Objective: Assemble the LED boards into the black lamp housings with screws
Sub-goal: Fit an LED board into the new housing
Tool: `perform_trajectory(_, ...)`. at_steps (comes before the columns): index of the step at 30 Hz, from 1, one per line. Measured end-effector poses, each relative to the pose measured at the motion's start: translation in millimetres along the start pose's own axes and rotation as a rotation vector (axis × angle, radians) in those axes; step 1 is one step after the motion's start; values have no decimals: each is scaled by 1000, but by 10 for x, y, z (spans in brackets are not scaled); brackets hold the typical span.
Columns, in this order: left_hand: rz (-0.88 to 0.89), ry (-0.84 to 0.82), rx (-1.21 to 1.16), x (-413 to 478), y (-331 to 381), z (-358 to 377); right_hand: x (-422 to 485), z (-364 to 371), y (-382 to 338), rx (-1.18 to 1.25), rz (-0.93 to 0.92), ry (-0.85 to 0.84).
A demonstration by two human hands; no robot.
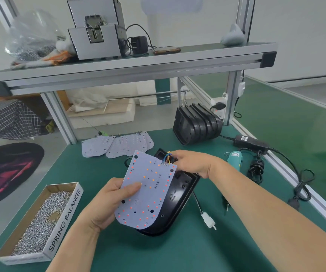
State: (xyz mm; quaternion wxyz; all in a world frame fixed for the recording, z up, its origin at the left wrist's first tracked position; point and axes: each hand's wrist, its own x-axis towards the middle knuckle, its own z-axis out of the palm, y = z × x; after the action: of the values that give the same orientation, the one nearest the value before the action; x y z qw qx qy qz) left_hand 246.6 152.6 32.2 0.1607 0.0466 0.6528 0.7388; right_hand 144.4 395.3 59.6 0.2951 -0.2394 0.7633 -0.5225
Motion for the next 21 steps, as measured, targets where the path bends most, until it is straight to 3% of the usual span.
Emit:
perform_trajectory(3, 18, 35, -134, 12, -50, -31, -36, -58, 59, 404, 16, -122)
perform_trajectory(5, 34, 78, -220, 16, -98, -36, -16, -48, 76, 505, 59, -50)
perform_trajectory(9, 51, 124, -282, 14, -175, -15, 79, 89, 98, 295, 48, 234)
perform_trajectory(13, 57, 98, -248, -7, -154, 2, 110, 207, 81, 364, 92, 278)
perform_trajectory(18, 89, 69, -203, -43, -112, 5, 200, 183, 62, -172, 71, 565)
perform_trajectory(21, 101, 77, -179, -58, -97, 10, 151, 91, 114, -34, 30, 574)
